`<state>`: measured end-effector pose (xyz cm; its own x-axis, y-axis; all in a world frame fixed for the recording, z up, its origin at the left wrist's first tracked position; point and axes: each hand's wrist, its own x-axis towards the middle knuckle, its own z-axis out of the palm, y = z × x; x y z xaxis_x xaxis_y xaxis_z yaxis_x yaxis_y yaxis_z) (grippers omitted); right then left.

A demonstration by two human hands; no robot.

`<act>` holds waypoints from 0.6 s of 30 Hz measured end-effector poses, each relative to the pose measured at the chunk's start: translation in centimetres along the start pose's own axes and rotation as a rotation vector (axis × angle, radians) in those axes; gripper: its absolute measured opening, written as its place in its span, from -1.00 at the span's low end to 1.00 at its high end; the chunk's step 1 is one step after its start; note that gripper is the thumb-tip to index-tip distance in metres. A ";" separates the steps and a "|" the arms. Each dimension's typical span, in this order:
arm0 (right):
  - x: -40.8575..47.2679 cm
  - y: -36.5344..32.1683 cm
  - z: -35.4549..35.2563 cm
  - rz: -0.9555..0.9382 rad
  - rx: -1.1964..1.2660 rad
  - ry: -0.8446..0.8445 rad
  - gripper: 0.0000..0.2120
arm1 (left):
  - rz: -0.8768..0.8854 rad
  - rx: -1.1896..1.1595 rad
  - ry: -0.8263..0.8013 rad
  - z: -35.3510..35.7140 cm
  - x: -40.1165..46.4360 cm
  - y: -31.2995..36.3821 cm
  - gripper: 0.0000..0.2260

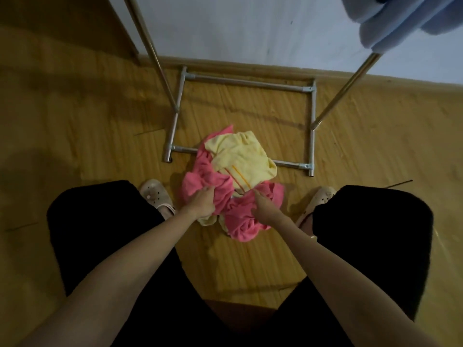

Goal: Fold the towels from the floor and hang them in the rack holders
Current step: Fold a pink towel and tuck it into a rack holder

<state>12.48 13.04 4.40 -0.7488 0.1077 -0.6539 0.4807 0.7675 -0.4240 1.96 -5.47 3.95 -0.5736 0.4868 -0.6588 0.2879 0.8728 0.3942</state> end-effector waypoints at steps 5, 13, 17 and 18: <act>4.9 0.9 2.5 0.013 0.018 -0.063 -0.37 | -0.020 0.033 -0.020 1.8 4.6 -0.6 -0.54; 9.1 6.1 4.7 0.094 -0.021 -0.104 -0.54 | 0.095 -0.064 -0.145 8.2 8.0 0.6 -0.67; 9.0 8.7 5.9 0.106 -0.067 -0.178 -0.45 | 0.052 -0.023 -0.148 11.8 8.8 1.2 -0.58; 9.1 9.2 6.0 0.109 -0.071 -0.195 -0.43 | 0.032 -0.003 -0.128 12.5 8.9 1.4 -0.60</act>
<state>12.86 17.28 -9.22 -0.5882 0.0737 -0.8053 0.5157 0.8013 -0.3033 6.82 0.51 -9.33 -0.4620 0.5148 -0.7222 0.3017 0.8569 0.4179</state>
